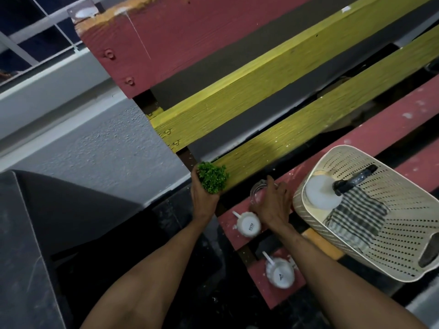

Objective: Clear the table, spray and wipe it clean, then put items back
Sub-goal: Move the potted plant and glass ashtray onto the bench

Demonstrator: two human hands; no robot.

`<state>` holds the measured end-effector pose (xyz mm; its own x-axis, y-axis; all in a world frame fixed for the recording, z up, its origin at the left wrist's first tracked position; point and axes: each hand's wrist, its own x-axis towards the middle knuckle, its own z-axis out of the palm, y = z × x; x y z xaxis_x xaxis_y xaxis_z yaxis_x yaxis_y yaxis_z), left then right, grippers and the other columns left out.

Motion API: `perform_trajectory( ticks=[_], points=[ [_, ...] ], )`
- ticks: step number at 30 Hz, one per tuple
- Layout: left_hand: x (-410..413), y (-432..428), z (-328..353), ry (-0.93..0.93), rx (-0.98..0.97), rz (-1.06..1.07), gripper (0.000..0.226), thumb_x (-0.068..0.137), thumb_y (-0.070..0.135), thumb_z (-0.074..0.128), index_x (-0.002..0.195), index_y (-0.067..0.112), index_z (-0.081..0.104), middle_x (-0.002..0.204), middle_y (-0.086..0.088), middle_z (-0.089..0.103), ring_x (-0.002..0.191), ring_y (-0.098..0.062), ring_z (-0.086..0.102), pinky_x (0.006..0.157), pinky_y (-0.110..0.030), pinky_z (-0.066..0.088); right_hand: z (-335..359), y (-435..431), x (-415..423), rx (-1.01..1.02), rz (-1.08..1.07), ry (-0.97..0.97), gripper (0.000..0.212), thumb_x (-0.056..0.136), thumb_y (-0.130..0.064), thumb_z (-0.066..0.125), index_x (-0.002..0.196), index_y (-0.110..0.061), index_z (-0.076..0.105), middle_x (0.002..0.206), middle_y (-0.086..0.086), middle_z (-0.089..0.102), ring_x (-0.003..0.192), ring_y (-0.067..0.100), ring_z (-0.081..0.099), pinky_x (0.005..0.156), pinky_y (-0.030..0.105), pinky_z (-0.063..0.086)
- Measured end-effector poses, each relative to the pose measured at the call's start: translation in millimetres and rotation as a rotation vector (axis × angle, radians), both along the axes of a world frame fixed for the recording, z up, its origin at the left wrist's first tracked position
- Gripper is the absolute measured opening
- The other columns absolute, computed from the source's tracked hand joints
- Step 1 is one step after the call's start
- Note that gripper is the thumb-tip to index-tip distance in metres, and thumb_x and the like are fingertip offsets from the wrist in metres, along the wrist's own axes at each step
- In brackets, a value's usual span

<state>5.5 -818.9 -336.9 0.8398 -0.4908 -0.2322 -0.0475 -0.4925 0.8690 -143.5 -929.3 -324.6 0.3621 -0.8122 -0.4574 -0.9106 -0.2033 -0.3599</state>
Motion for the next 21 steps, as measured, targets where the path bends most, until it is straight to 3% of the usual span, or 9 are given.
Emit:
perform_trajectory(
  ticks=[7, 14, 18, 21],
  points=[
    [1, 7, 11, 0.051, 0.03, -0.041, 0.115, 0.067, 0.019, 0.097, 0.158, 0.014, 0.025, 0.151, -0.012, 0.05, 0.141, -0.029, 0.048, 0.115, -0.053, 0.044, 15, 0, 5, -0.087, 0.04, -0.058, 0.093, 0.08, -0.047, 0.075, 0.154, -0.02, 0.027, 0.154, 0.02, 0.031, 0.143, 0.037, 0.03, 0.117, 0.048, 0.028],
    [5, 23, 37, 0.057, 0.142, -0.171, 0.135, 0.056, -0.002, 0.097, 0.162, 0.009, 0.014, 0.161, -0.015, 0.037, 0.15, -0.031, 0.036, 0.121, -0.056, 0.036, 48, 8, 5, -0.195, 0.084, -0.035, 0.078, 0.085, -0.044, 0.068, 0.151, -0.018, 0.036, 0.155, 0.02, 0.033, 0.144, 0.035, 0.029, 0.12, 0.047, 0.019],
    [-1, 37, 63, 0.035, 0.191, -0.211, 0.137, 0.058, 0.003, 0.098, 0.163, 0.011, 0.01, 0.165, -0.012, 0.029, 0.147, -0.021, 0.034, 0.117, -0.03, 0.031, 73, 19, -1, -0.213, 0.108, -0.044, 0.068, 0.087, -0.039, 0.065, 0.147, -0.016, 0.042, 0.152, 0.018, 0.037, 0.142, 0.033, 0.032, 0.119, 0.046, 0.022],
    [-10, 54, 93, 0.002, 0.224, -0.229, 0.136, 0.061, 0.009, 0.098, 0.163, 0.01, 0.009, 0.169, -0.011, 0.022, 0.152, -0.027, 0.027, 0.115, -0.029, 0.029, 99, 33, -8, -0.203, 0.111, -0.095, 0.062, 0.089, -0.035, 0.065, 0.144, -0.016, 0.046, 0.151, 0.017, 0.04, 0.142, 0.031, 0.033, 0.119, 0.046, 0.024]
  ],
)
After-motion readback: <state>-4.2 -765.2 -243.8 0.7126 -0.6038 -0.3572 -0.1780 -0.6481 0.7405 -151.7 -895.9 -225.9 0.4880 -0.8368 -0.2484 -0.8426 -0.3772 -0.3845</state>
